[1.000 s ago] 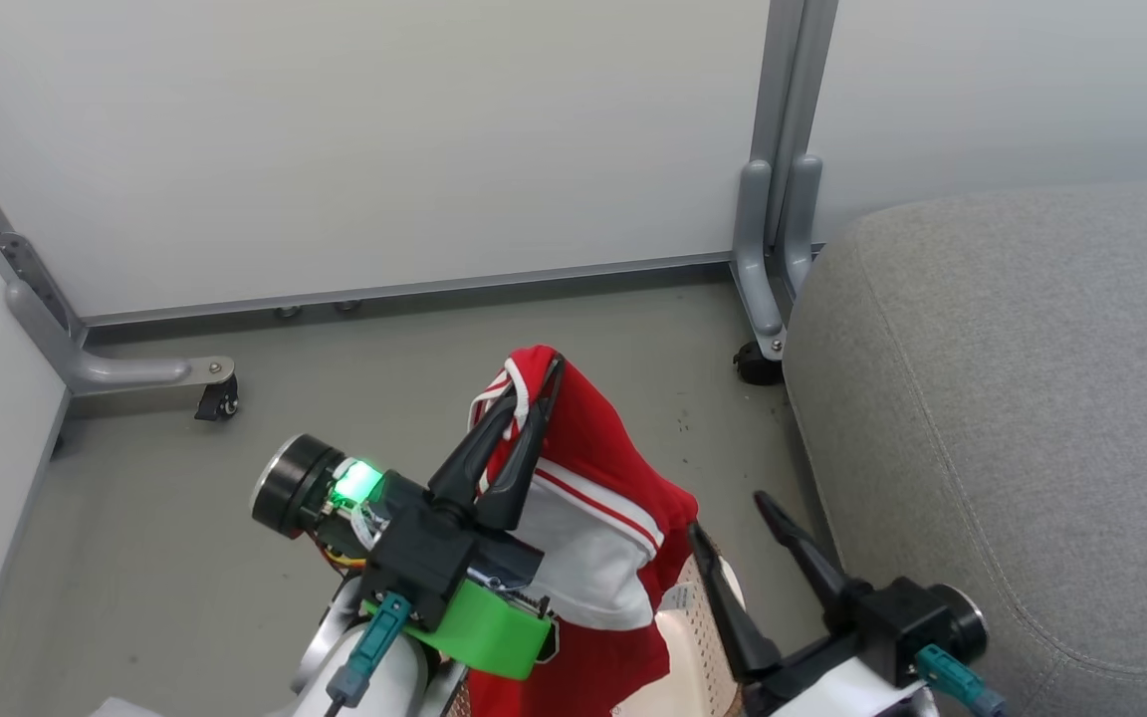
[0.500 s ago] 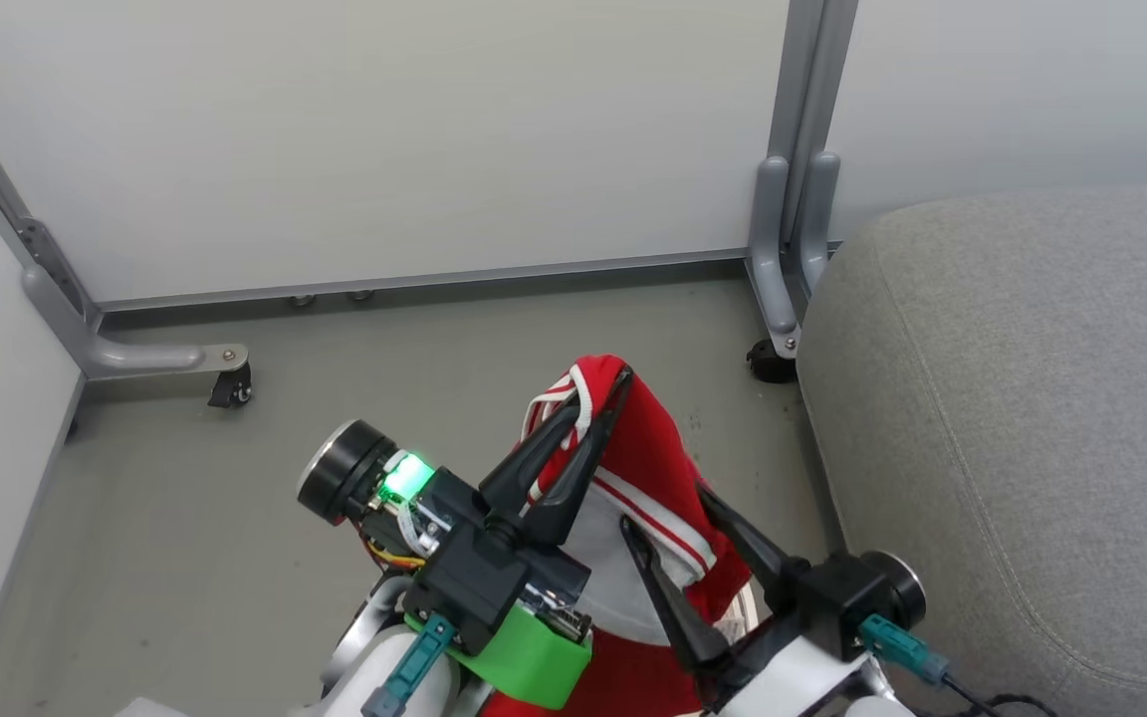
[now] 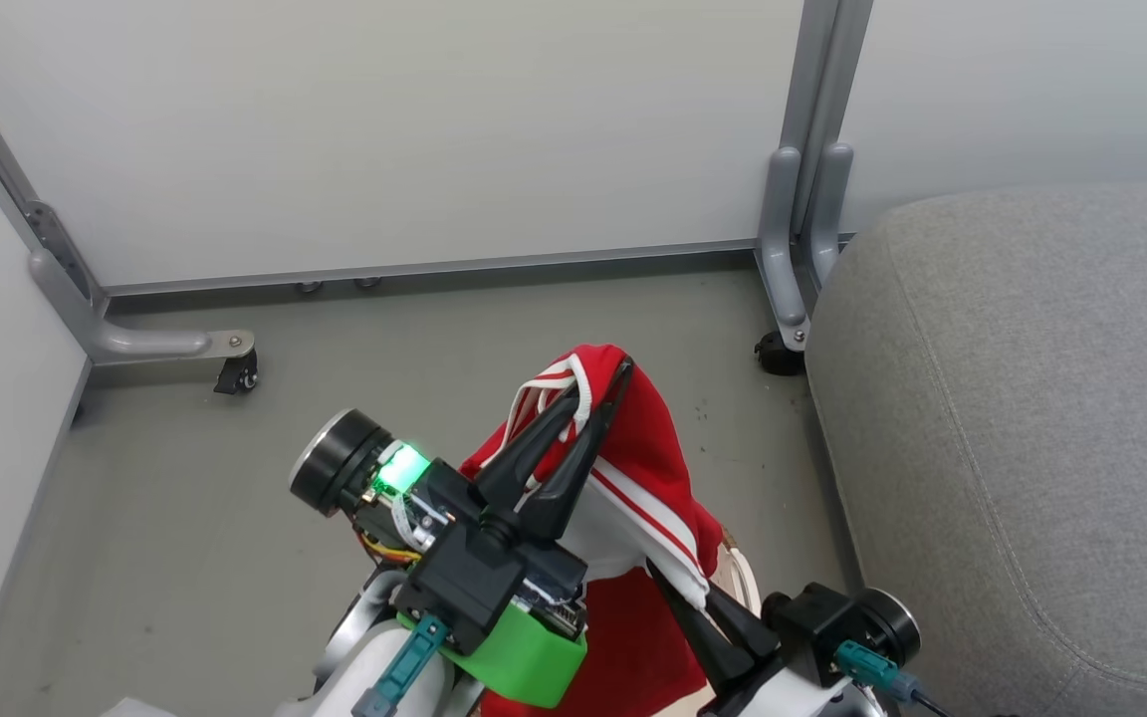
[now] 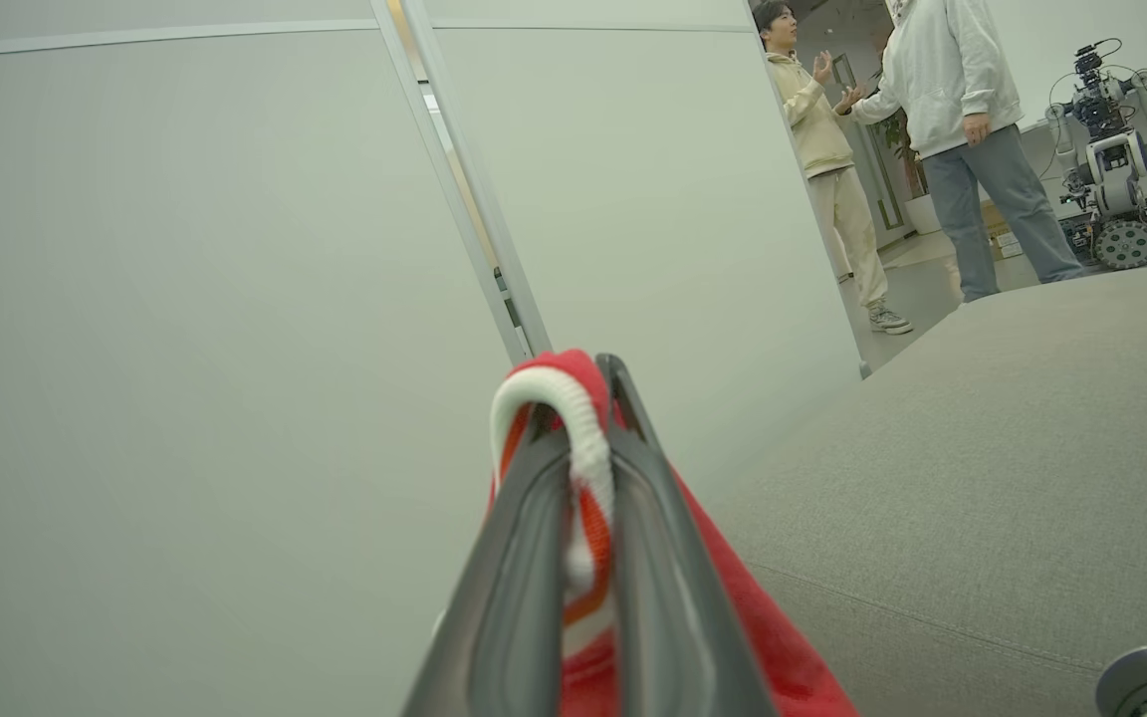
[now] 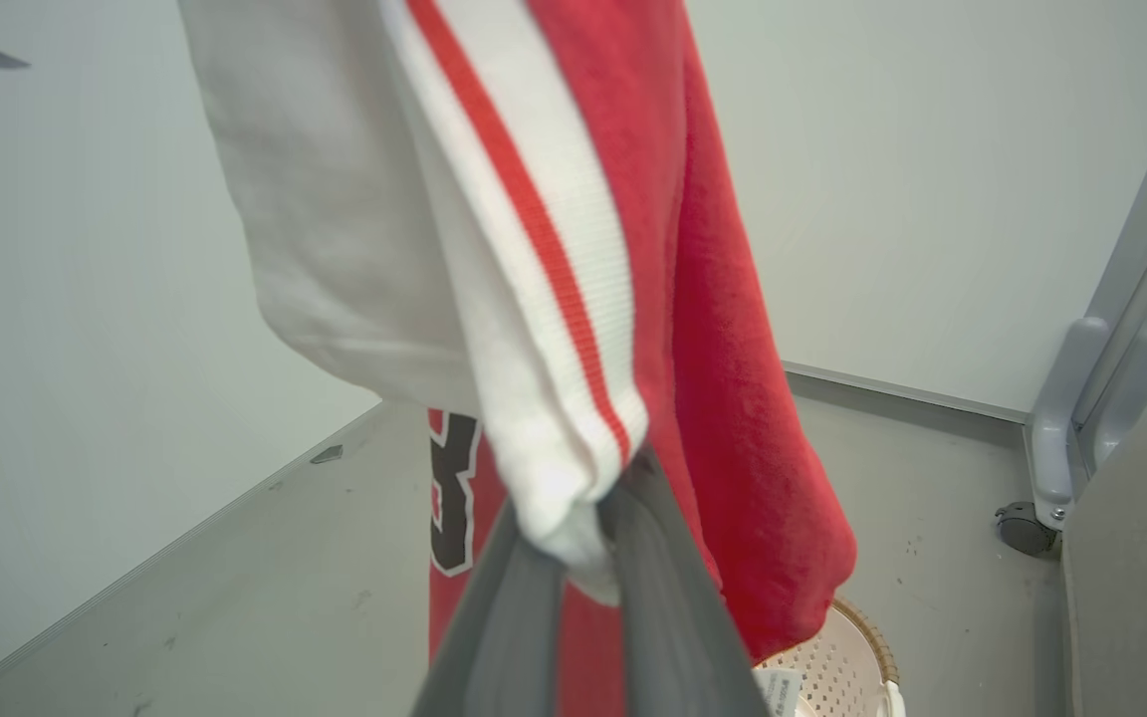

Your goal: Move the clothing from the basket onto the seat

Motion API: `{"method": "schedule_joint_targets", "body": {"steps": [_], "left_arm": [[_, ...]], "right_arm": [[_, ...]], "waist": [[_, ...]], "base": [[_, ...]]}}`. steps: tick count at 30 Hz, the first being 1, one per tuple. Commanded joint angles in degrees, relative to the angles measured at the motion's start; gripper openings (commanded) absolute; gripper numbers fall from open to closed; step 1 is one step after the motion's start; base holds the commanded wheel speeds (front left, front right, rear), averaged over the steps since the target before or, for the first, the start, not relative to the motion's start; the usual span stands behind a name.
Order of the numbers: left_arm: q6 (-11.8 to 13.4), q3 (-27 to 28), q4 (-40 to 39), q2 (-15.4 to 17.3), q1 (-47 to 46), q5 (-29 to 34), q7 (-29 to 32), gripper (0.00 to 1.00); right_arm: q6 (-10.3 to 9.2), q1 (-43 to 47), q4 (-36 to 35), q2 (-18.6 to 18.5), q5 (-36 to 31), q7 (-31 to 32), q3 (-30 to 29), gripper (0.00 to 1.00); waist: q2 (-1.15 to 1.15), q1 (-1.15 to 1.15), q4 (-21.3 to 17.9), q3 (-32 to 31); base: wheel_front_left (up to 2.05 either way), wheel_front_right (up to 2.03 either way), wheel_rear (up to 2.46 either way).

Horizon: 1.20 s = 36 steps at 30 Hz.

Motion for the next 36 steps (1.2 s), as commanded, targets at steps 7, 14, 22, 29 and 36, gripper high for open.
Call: {"method": "schedule_joint_targets", "body": {"steps": [7, 14, 22, 29, 36], "left_arm": [[0.40, 0.52, 1.46, 0.52, -0.99, -0.68, -0.02, 0.00], [1.03, 1.23, 4.08, 0.39, -0.72, -0.90, -0.01, 0.00], [2.25, 1.64, 8.42, 0.32, -0.09, -1.22, -0.01, 1.00], [2.17, 1.26, 9.73, 0.35, -0.54, -1.58, -0.01, 1.00], [2.35, 1.05, 10.33, 0.71, -0.32, -1.94, 0.00, 1.00]], "right_arm": [[-0.02, 0.44, -0.41, 0.38, -0.72, -0.18, -0.11, 0.00], [-0.02, 0.70, -0.42, 0.20, -0.81, -0.18, -0.43, 0.00], [-0.02, 0.93, -0.36, 0.37, -0.63, -0.18, -0.53, 0.00], [-0.02, 1.02, -0.70, 0.48, -0.84, -0.18, -0.90, 0.00], [-0.02, 1.55, -0.20, 0.73, -1.74, -0.18, -3.48, 0.00]], "waist": [[0.00, 0.00, -0.85, 0.50], [0.00, 0.00, -1.50, 0.94], [0.00, 0.00, -1.71, 0.79], [0.00, 0.00, -1.58, 0.77], [0.00, 0.00, -1.44, 0.77]], "base": [[0.00, 0.00, 0.00], [0.00, 0.00, 0.00], [0.00, 0.00, 0.00], [0.00, 0.00, 0.00], [0.00, 0.00, 0.00]]}}
